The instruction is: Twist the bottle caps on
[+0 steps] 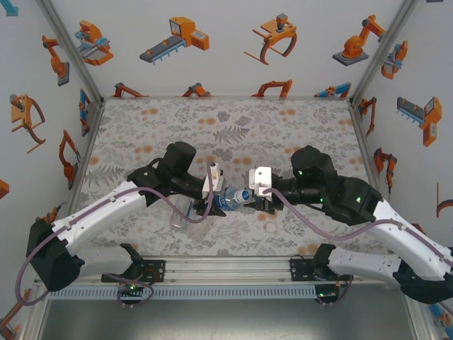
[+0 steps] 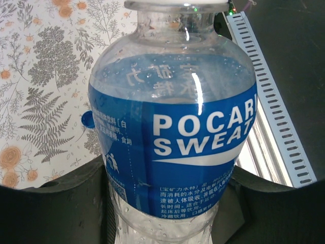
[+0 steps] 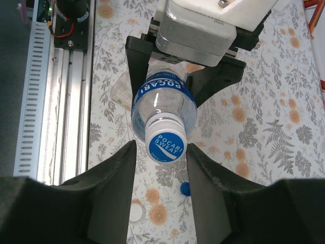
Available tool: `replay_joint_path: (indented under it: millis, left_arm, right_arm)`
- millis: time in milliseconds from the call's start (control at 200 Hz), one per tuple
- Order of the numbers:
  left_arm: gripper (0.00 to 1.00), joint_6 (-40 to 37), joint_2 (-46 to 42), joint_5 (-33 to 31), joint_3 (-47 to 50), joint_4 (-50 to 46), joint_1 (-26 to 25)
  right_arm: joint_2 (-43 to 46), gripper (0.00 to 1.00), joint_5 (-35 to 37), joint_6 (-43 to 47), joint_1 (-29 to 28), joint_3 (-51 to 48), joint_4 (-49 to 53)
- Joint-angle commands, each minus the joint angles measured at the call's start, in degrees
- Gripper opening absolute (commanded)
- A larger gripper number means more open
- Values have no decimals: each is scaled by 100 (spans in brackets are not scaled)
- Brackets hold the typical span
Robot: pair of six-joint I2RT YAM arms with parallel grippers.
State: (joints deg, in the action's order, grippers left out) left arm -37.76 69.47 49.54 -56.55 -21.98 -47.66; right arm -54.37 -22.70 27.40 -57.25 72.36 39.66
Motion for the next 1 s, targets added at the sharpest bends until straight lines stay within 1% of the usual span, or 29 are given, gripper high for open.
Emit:
replay_joint_path:
  millis: [0,160,265,340,416,471,561,661,716,791,851,941,996]
  left_arm:
    - [0,-162,-148,224,-216,-148,-33]
    - [0,-164,-137,223,-243,-176,-32]
    - [0,-144,-159,184,-241,-145,-32]
    - [0,-64,-188,92,-192,22,-33]
    - [0,60,-198,-85,-132,263,-33]
    - [0,165,-172,-232,-53,535,-28]
    - [0,272,-102,-439,-13,852,-33]
    - [0,376,-46,-761,86,1310,-50]
    - [0,396,-33,-959,145,1532,-75]
    - [0,371,-8,-1140,212,1774,-86]
    - [0,316,24,-1213,258,1922,-86]
    - [0,265,115,-1280,186,1850,-86]
    - [0,221,163,-1264,156,1783,-86]
  right_arm:
    - [38,41,-150,62,-40,-111,-319]
    - [-14,39,-244,-86,-42,-194,-440]
    - [-23,30,-211,-354,-45,-237,-472]
    - [12,23,-17,-869,-44,-337,-617]
    - [77,14,427,-1821,-49,-565,-967]
    - [134,0,860,-2729,-44,-783,-1264]
    - [120,0,1825,-4485,-44,-1070,-1576]
    - [27,0,2975,-6921,-48,-1223,-1420]
    - [-19,0,3343,-8150,-43,-1294,-1319]
    - [-68,0,3530,-9505,-48,-1436,-1322]
    - [-119,0,3589,-9856,-47,-1462,-1457]
    - [-209,0,3751,-9834,-40,-1212,-1215]
    - [-235,2,3834,-9752,-31,-1097,-1032]
